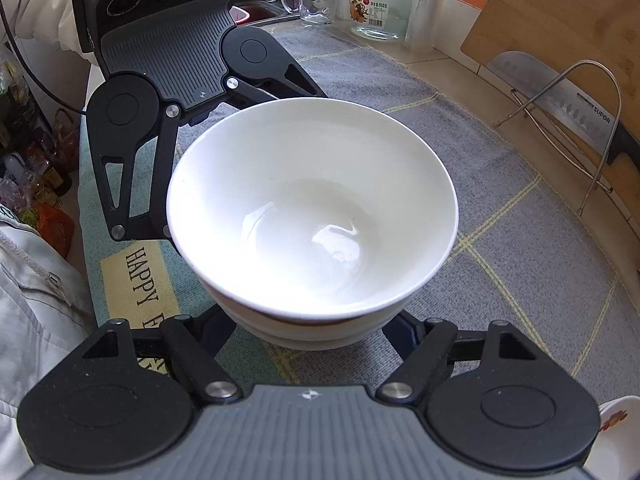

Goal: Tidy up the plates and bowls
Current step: 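Lift the bowl stack with both grippers and carry it over the plate stack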

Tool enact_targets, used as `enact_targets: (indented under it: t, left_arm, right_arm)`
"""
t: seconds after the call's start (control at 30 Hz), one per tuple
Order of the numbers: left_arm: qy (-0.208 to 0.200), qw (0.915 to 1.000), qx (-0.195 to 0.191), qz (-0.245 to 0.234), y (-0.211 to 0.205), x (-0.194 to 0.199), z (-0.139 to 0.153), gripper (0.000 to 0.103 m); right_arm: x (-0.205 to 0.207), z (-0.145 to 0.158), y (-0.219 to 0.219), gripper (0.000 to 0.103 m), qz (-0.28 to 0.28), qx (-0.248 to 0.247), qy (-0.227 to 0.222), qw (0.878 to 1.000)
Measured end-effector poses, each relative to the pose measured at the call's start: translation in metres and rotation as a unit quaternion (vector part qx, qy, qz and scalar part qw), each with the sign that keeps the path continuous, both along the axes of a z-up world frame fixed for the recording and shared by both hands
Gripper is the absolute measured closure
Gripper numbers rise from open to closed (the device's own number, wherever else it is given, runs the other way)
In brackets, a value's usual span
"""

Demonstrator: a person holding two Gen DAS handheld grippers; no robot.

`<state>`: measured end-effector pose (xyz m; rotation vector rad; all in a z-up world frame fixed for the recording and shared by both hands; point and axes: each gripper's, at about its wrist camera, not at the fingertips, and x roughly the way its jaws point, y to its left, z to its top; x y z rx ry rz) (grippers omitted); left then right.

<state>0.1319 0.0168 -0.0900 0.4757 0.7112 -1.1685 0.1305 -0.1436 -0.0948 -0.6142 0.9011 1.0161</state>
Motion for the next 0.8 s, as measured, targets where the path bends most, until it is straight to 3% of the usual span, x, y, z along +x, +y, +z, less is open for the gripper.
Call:
enact_targets:
  t: [0.43,0.8]
  left_arm:
    - [-0.007,0.9999,0.004,0.015,-0.009,-0.010,0.010,0.024]
    - [-0.013,0.9995,0.003,0.028,-0.047,-0.014,0.029,0.024]
  right_arm:
    - [-0.001,0.010,-0.007,0.021,0.004,-0.001,0.009,1.000]
    - [-0.001,0.035,-0.044,0.021,0.017,-0.003,0.000,1.000]
